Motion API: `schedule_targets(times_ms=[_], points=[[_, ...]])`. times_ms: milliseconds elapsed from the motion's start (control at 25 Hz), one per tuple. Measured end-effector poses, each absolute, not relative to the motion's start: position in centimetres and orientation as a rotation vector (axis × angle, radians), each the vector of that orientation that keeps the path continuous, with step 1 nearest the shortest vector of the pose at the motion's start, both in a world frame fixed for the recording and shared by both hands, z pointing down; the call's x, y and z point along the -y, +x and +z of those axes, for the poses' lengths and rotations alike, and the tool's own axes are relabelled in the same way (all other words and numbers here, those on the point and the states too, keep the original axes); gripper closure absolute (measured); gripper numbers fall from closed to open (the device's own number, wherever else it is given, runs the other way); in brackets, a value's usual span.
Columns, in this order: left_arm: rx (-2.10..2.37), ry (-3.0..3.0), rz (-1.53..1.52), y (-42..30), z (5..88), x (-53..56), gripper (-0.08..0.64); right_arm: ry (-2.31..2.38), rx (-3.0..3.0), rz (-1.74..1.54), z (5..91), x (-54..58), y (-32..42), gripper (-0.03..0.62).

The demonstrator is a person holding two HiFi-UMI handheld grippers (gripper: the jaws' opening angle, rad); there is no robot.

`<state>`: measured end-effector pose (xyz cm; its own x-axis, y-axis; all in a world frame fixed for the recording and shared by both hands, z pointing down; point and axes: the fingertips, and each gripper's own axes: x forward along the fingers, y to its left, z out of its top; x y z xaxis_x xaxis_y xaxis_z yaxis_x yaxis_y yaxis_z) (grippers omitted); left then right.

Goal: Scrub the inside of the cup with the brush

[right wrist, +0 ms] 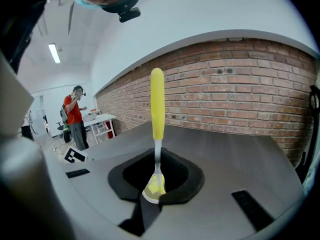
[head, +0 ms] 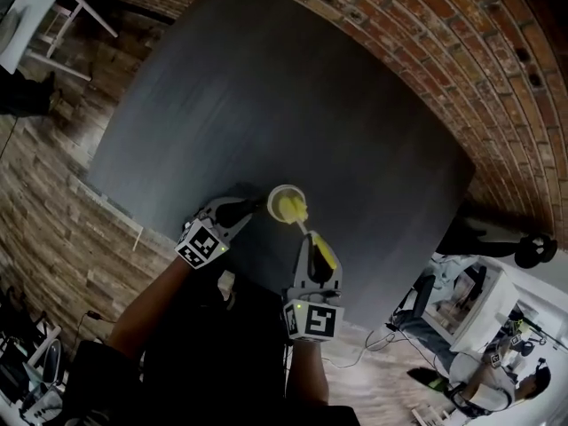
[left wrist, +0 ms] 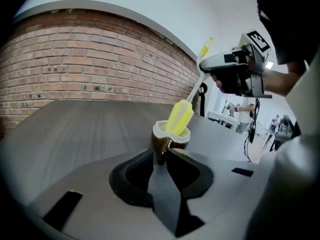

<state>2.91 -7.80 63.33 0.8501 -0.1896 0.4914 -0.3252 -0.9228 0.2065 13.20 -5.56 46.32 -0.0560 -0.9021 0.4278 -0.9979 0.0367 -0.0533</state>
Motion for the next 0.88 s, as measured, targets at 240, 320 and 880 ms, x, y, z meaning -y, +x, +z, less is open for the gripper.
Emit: schedule_targets(times_ms=[240,320,880], points=[[0.537,2.772,0.526,1.3,54.7,8.4,0.474,2.041,1.977,0.508,43.2,3.6,13.9,0.541],[0.54,2.817,0.477,1.9,51.8,8.5,0.483,2.075,1.979,0.513,42.1,3.3,14.4,0.541],[0.543,2.915,0.246,3.1,39.6,4.3,0.515,2.16,2.026,0.488,36.8,0.0,12.5,0.541]])
